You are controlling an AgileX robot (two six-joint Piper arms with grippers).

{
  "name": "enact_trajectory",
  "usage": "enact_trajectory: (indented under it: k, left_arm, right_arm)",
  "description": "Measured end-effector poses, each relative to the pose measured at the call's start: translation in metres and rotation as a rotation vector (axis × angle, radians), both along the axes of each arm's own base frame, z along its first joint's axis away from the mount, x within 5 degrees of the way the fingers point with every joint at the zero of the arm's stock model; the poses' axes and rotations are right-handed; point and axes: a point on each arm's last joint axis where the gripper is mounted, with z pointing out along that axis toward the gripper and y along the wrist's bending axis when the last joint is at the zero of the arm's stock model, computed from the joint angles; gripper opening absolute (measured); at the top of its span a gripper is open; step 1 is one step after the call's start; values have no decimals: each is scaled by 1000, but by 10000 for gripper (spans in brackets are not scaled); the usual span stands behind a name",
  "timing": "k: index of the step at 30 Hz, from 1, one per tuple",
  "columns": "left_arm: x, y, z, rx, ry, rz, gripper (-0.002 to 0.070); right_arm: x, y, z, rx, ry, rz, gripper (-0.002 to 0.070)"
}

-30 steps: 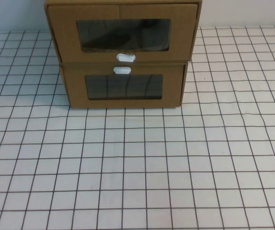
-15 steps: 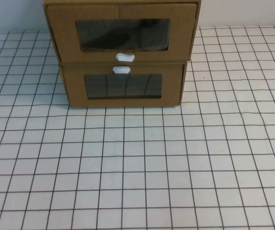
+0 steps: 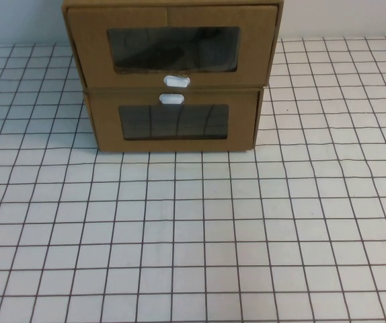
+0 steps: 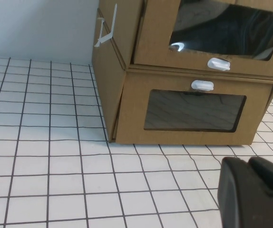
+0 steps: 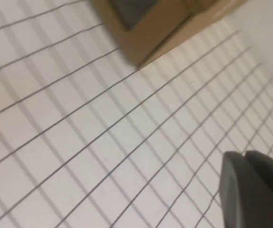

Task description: Close the shoe box

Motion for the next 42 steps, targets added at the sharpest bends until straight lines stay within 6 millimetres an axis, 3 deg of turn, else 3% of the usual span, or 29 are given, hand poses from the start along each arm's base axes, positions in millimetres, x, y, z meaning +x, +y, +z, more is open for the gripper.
enact_trajectory:
  k: [7, 13, 15, 18, 24, 37, 42]
  left_arm:
    - [-1, -1, -2, 3, 26, -13, -2]
    - [-1, -1, -4, 20, 35, -15, -2]
    - [-1, 0, -4, 34, 32, -10, -2]
    - [-1, 0, -4, 48, 30, -7, -2]
    - [-1, 0, -4, 50, 30, -7, -2]
    - [0, 0, -5, 57, 32, -5, -2]
    - [-3, 7, -18, 198, -3, 42, -2]
  right_arm:
    - [-25, -22, -20, 218, -149, -71, -13]
    - [-60, -43, -69, 453, -145, -98, -13]
    - [-68, -50, -90, 498, -121, -121, -13]
    - [-76, -56, -107, 504, -162, -117, -13]
    - [-86, -61, -98, 589, -275, -62, -14]
    - [-87, -61, -97, 603, -285, -50, -13]
    - [-87, -61, -97, 603, -285, -50, -13]
